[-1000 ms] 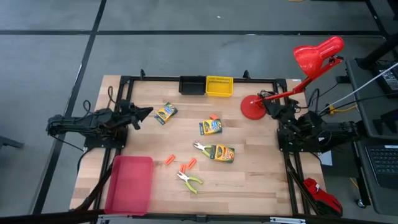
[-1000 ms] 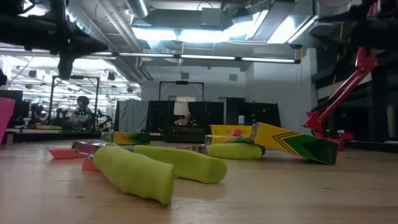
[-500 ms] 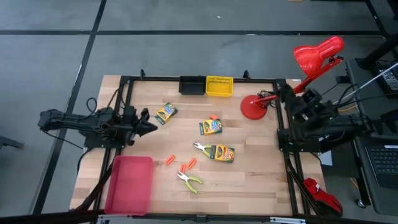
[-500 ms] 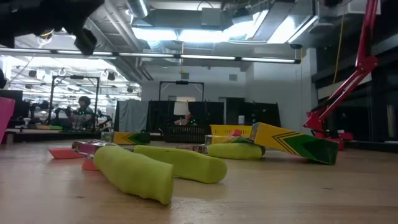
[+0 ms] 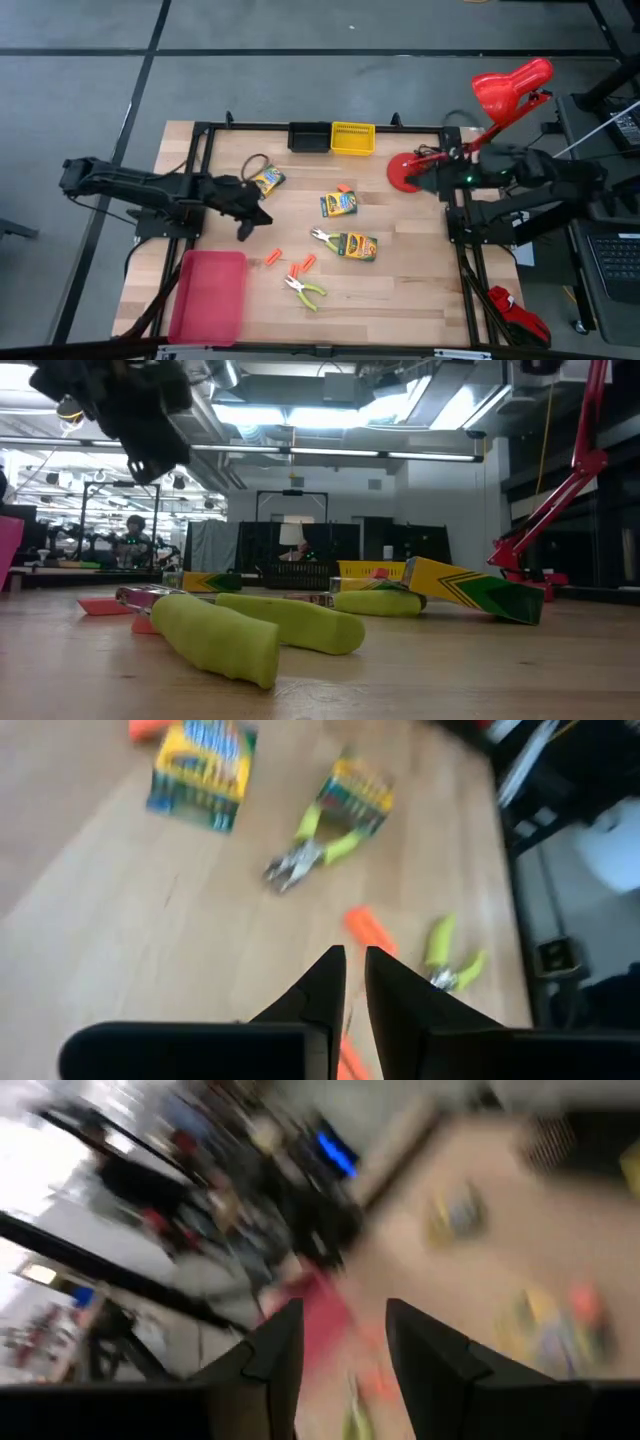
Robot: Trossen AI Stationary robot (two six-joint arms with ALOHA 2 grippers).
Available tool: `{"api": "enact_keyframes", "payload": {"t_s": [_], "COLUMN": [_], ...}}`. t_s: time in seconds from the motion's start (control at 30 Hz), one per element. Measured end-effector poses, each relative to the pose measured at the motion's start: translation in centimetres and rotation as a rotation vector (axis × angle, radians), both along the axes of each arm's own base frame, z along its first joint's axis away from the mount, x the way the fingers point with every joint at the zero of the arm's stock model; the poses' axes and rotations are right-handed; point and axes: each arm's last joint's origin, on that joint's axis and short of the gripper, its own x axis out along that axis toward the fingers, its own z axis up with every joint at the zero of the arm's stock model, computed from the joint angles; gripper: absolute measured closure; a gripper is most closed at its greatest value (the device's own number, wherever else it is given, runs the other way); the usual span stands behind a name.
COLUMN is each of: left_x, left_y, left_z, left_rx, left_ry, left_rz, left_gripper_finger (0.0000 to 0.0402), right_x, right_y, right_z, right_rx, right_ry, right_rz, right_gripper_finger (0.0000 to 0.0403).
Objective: Pick & Place School Supplies
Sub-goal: Put the crayon box into the red bin
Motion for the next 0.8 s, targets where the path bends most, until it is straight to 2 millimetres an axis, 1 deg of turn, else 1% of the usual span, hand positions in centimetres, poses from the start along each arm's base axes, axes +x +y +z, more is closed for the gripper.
{"api": "enact_keyframes", "payload": {"t_s": [0.1,0.17,0.23,0.37,0.47,0.57,0.63,0.73,0.8], "left_x": [0.9,1.4,1.9,3.1,4.3,5.4,6.0,6.9,7.7], "left_y": [-0.1,-0.2,-0.3,-0.6,-0.7,-0.7,-0.7,-0.8,-0.7], "left_z": [-1.2,-2.2,-3.0,-4.1,-4.1,-4.3,-4.9,-6.3,-6.9], "left_rx": [-0.052,-0.13,-0.225,-0.376,-0.476,-0.567,-0.623,-0.702,-0.766], "left_ry": [0.105,0.158,0.173,0.163,0.066,0.0,0.003,0.041,0.011], "left_rz": [0.009,0.052,0.076,0.078,0.093,0.132,0.159,0.216,0.259], "left_gripper_finger": [0.0374,0.0379,0.0381,0.0376,0.0357,0.0328,0.0306,0.0278,0.0267], "right_x": [0.1,0.1,0.3,1.0,1.3,1.5,1.6,1.8,2.0], "right_y": [1.3,2.3,3.4,5.9,7.7,9.5,10.5,11.8,12.4], "right_z": [-1.2,-2.0,-2.5,-3.4,-4.1,-4.8,-5.4,-6.3,-7.3], "right_rx": [0.134,0.199,0.235,0.248,0.233,0.225,0.226,0.223,0.229], "right_ry": [0.188,0.284,0.33,0.379,0.383,0.365,0.359,0.346,0.344], "right_rz": [0.047,0.046,0.039,0.019,-0.02,-0.088,-0.133,-0.189,-0.237], "right_gripper_finger": [0.0257,0.0257,0.0257,0.0257,0.0257,0.0257,0.0257,0.0257,0.0257]}}
